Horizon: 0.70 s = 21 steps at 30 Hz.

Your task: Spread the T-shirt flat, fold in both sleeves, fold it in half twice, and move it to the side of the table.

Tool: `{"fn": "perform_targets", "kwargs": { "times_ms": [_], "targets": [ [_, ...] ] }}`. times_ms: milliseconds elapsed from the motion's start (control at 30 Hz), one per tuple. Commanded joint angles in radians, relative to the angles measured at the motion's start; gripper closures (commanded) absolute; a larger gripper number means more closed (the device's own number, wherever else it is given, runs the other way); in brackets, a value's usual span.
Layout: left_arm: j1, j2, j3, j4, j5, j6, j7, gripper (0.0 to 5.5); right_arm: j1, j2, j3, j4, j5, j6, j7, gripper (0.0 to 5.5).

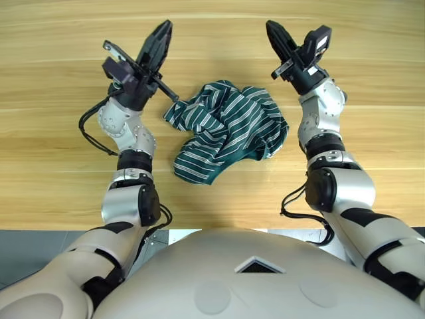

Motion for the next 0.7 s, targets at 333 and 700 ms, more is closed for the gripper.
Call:
{"fn": "perform_targets", "kwargs": {
  "times_ms": [333, 700],
  "targets": [
    [0.132, 0.092, -0.16, -0.188, -0.035, 0.193, -0.143, 5.5, 0.131, -0.072, 0.18, -0.131, -0.092, -0.069, 0.099, 5.47],
    [0.165, 0.1, -0.211, -0.23, 0.013, 0.209, -0.1, 5.5, 0.156, -0.09, 0.233, -0.176, -0.142, -0.055, -0.013, 5.47]
  ]
}}
